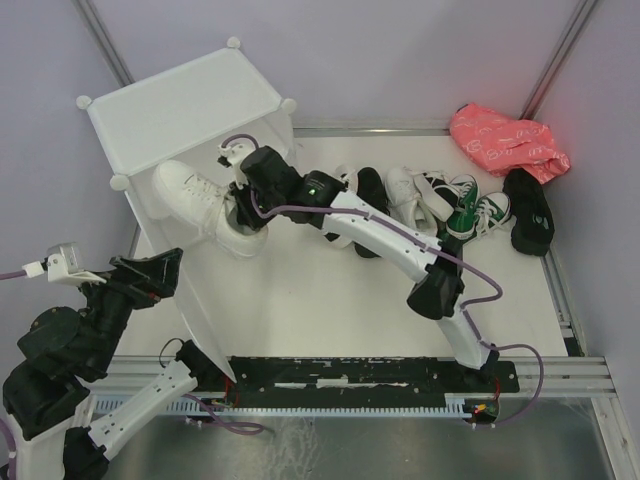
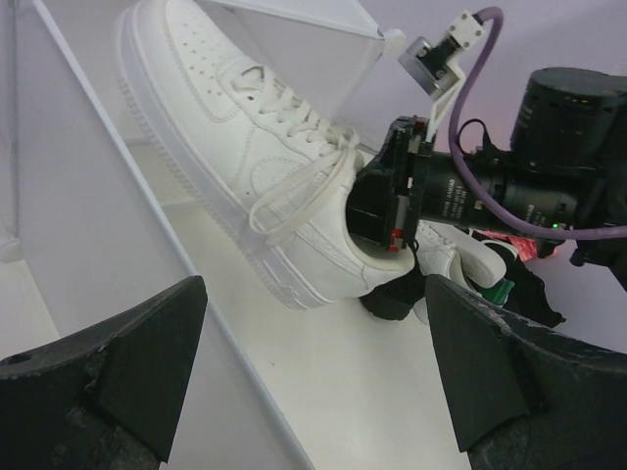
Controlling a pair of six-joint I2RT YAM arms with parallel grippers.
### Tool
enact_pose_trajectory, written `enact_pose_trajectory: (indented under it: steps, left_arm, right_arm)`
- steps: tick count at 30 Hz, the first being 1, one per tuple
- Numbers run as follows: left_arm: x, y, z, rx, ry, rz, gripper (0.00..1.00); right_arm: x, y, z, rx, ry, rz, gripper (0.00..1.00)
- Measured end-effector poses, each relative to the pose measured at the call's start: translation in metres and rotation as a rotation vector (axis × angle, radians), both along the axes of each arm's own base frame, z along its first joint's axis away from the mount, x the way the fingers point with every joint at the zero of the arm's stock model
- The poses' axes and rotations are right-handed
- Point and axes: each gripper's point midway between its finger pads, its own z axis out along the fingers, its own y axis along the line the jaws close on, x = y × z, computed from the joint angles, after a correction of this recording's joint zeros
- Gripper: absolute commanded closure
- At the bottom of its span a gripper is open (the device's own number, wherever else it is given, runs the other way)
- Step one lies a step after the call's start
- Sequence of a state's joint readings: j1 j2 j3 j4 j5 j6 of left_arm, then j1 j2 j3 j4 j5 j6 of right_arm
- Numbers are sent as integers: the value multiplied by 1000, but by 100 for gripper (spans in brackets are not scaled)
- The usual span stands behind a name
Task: Place and organize the shoes in the shoe cabinet
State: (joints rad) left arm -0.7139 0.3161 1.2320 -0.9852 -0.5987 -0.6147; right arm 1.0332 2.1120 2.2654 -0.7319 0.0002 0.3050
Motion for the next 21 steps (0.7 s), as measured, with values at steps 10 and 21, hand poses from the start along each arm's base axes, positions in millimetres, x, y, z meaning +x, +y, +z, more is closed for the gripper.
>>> enact_pose_trajectory:
  steps: [10,21]
  left_arm:
    - [-2,0,1,-16,-5,-6,1]
    - [-7,4,2,-34,-22,-7,1]
  right_arm:
    - [21,30,-58,-68,22,-10,100]
    - [48,43,-41,1,-70,-86,98]
